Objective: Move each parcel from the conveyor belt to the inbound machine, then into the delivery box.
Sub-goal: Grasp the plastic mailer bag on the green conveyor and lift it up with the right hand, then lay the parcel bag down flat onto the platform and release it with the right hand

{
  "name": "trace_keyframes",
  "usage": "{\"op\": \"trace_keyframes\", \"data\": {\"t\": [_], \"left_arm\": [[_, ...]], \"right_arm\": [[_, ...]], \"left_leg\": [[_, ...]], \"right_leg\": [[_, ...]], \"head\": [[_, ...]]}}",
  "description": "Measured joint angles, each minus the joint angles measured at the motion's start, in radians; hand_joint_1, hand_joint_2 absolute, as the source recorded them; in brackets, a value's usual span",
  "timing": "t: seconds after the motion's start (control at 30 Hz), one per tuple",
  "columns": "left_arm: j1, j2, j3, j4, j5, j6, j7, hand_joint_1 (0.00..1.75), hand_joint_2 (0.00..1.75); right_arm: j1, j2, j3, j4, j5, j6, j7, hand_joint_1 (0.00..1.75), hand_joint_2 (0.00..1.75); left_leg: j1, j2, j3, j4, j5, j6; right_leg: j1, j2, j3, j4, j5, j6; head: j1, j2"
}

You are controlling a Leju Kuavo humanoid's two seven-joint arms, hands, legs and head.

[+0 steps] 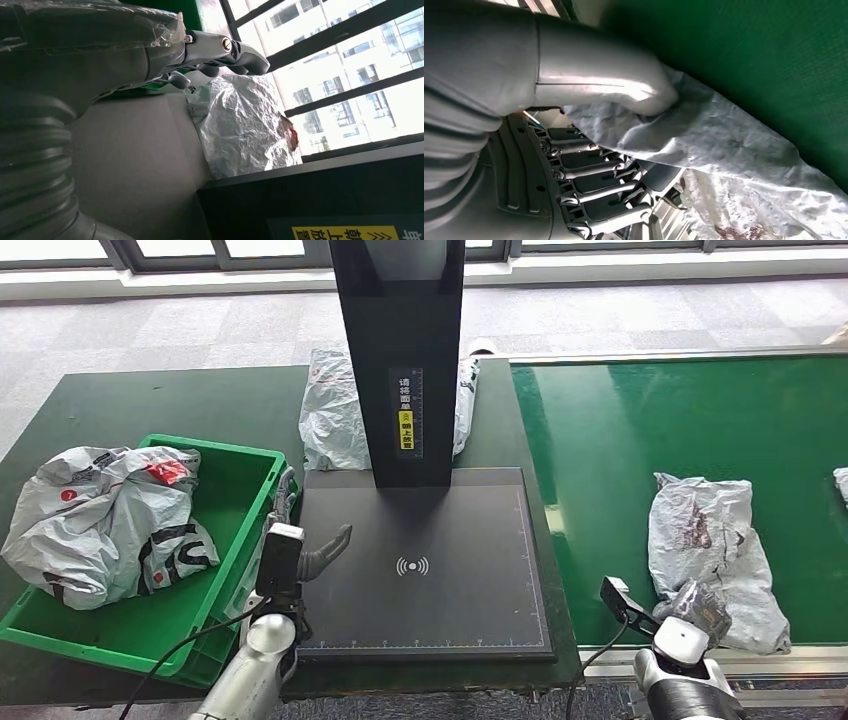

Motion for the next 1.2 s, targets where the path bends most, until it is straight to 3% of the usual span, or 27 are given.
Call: {"op": "trace_keyframes", "data": {"t": [0.33, 0.47, 0.63, 0.73, 0.9, 1.07, 1.2], "left_arm": [[0.004, -0.001, 0.007, -0.003, 0.002, 0.010, 0.002, 0.00, 1.75], [0.025, -0.001, 0.015, -0.031, -0.006, 0.031, 0.010, 0.00, 1.75], [0.052, -0.001, 0.025, -0.073, -0.029, 0.043, 0.014, 0.00, 1.75], [0.058, -0.001, 0.029, -0.090, -0.047, 0.047, 0.012, 0.00, 1.75], [0.059, -0.002, 0.030, -0.115, -0.056, 0.020, -0.014, 0.00, 1.75], [0.058, -0.012, 0.029, -0.126, -0.066, 0.019, -0.014, 0.00, 1.75], [0.052, -0.012, 0.029, -0.124, -0.063, 0.020, -0.016, 0.00, 1.75]], "right_arm": [[0.003, 0.014, 0.000, -0.046, -0.003, -0.095, -0.058, 1.75, 1.75], [0.010, 0.049, 0.005, -0.137, -0.056, -0.239, -0.195, 1.75, 1.75], [0.017, 0.115, 0.057, -0.302, -0.186, -0.260, -0.332, 1.75, 1.75], [0.026, 0.145, 0.129, -0.387, -0.292, -0.244, -0.459, 1.75, 1.75], [0.044, 0.189, 0.319, -0.507, -0.450, -0.160, -0.599, 1.75, 1.75], [0.050, 0.214, 0.529, -0.591, -0.535, -0.131, -0.542, 1.75, 1.75], [0.047, 0.204, 0.626, -0.603, -0.634, -0.088, -0.594, 1.75, 1.75]], "left_leg": [[0.000, -0.001, -0.001, 0.000, 0.000, 0.000], [0.000, 0.002, -0.001, 0.000, 0.000, 0.000], [0.000, 0.002, -0.001, 0.000, 0.001, 0.000], [0.001, 0.002, -0.001, 0.000, 0.001, -0.001], [0.001, 0.002, -0.001, 0.000, 0.001, -0.001], [0.001, 0.002, -0.001, 0.000, 0.001, -0.001], [0.001, 0.002, -0.001, 0.000, 0.001, -0.001]], "right_leg": [[0.000, -0.001, 0.000, 0.001, 0.000, 0.000], [0.000, 0.001, 0.000, 0.001, 0.000, 0.000], [0.000, 0.001, -0.001, 0.001, 0.000, 0.000], [0.001, 0.002, -0.001, 0.002, 0.000, 0.000], [0.001, 0.002, -0.001, 0.001, 0.000, -0.001], [0.001, 0.001, -0.002, 0.001, 0.000, -0.001], [0.000, 0.002, -0.001, 0.001, 0.000, -0.001]], "head": [[0.000, 0.000], [0.000, 0.000], [0.000, 0.000], [0.000, 0.000], [0.000, 0.000], [0.000, 0.000], [0.000, 0.000]]}}
